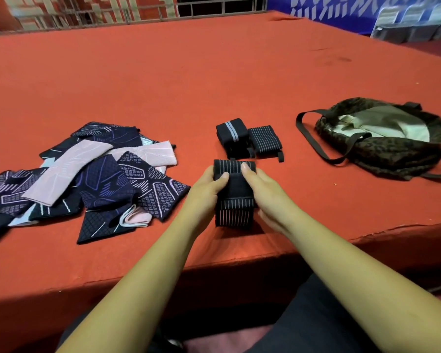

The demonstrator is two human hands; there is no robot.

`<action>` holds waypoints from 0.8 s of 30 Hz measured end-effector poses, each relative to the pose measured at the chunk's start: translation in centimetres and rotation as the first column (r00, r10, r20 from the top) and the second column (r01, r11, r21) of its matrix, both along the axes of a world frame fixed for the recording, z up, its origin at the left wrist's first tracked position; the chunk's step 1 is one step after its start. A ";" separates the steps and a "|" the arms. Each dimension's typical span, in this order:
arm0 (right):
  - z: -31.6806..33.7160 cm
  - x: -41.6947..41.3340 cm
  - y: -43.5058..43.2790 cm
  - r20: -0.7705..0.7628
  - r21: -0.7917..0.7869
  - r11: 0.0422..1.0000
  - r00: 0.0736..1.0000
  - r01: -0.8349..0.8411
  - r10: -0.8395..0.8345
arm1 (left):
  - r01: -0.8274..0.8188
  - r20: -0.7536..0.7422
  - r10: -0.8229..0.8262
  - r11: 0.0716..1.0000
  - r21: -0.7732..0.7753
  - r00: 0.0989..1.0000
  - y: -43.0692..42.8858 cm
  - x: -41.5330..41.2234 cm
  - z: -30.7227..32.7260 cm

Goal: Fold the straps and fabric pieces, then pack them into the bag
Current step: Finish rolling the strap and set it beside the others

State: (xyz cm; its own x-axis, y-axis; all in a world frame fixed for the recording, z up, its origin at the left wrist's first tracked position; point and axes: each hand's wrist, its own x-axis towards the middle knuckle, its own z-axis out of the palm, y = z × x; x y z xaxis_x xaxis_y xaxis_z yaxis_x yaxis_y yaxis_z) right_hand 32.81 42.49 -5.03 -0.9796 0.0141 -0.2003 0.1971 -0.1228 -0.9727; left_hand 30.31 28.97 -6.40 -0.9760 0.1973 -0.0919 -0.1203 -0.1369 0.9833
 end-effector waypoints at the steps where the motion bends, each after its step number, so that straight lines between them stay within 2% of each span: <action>1: 0.0 0.0 -0.2 0.007 -0.028 1.000 1.000 -0.006 0.007 | 0.009 -0.040 -0.009 1.000 -0.012 0.999 0.1 0.1 0.1; 4: -0.1 0.0 -0.6 -0.047 0.018 1.000 0.999 0.006 -0.005 | -0.008 -0.127 0.003 0.999 -0.038 0.992 0.2 0.5 0.7; 6: -0.2 -0.2 -0.3 -0.168 0.076 0.997 0.986 0.021 -0.008 | -0.016 -0.154 0.010 0.999 -0.043 0.988 0.1 0.5 0.7; 8: 0.0 -0.5 0.0 -0.253 0.039 0.998 0.967 0.051 -0.039 | -0.005 -0.141 0.001 1.000 -0.026 0.990 0.0 0.5 0.4; 10: 0.5 -0.8 0.4 -0.236 -0.093 0.993 0.967 0.072 -0.092 | 0.062 -0.037 -0.062 0.998 0.003 0.997 0.0 0.5 0.0; 12: 0.9 -1.2 0.7 -0.210 -0.153 0.983 0.969 0.096 -0.128 | 0.165 0.071 -0.167 0.986 0.028 0.983 0.0 0.9 -0.6; 19: 0.4 -2.3 1.6 -0.212 -0.020 0.983 0.960 0.184 -0.184 | 0.143 0.205 -0.177 0.975 0.172 0.963 0.3 1.8 -2.1; 24: -0.3 -2.6 2.1 -0.193 -0.030 0.980 0.961 0.195 -0.197 | 0.121 0.397 -0.187 0.975 0.187 0.899 0.4 2.0 -2.4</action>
